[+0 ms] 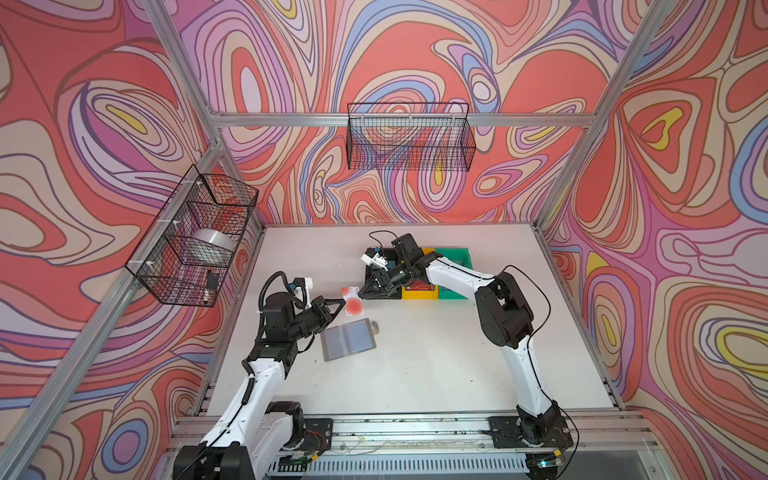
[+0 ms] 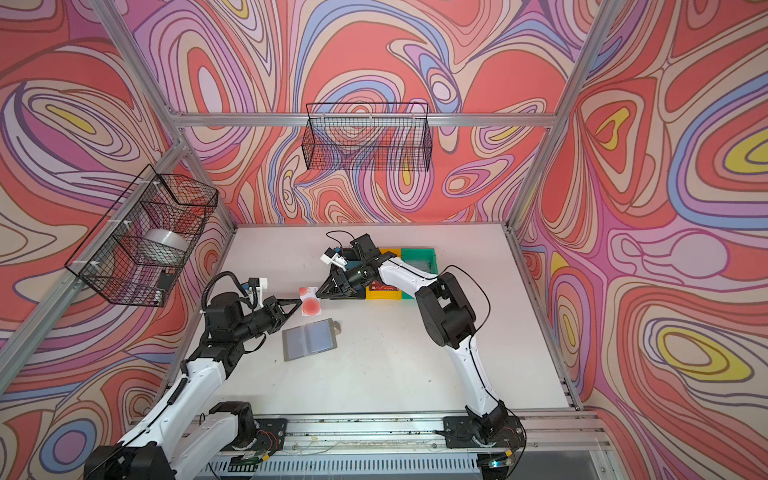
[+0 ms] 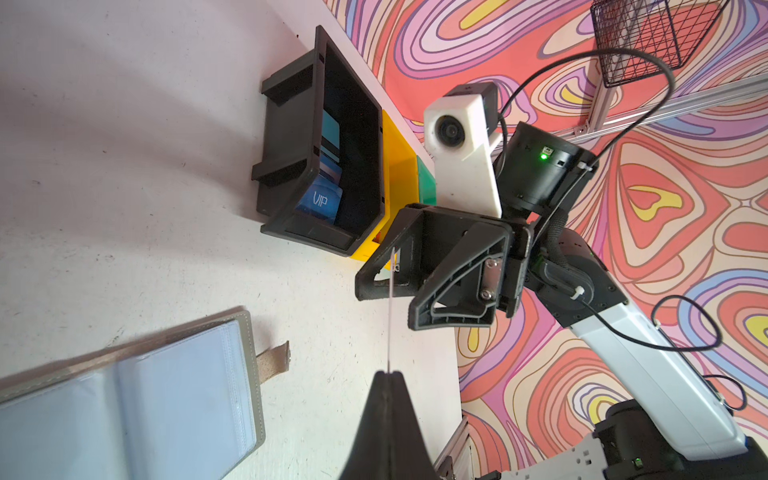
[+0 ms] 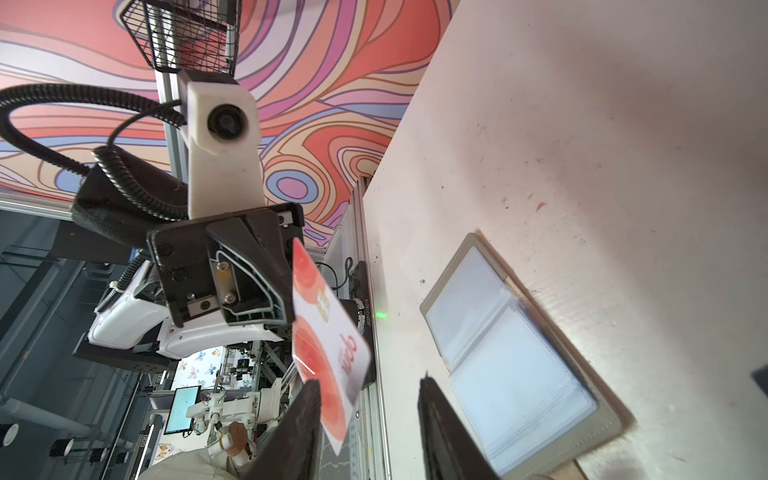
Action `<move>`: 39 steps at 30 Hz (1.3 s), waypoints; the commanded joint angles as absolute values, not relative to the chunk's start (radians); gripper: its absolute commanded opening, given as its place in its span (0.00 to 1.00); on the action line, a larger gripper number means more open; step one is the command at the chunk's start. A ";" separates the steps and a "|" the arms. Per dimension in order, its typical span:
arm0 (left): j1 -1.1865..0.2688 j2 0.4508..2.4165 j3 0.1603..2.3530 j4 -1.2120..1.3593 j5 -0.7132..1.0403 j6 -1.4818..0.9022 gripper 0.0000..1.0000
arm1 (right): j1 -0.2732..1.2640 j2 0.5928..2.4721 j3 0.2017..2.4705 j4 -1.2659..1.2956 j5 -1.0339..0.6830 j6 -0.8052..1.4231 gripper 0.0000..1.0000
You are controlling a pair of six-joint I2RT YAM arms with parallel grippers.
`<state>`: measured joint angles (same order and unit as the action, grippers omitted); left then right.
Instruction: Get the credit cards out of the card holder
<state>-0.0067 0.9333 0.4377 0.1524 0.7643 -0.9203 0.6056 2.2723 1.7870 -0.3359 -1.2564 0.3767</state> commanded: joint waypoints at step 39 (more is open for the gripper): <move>-0.002 0.983 0.440 0.220 0.778 -0.933 0.00 | 0.611 2.195 1.652 0.092 -1.396 0.703 0.00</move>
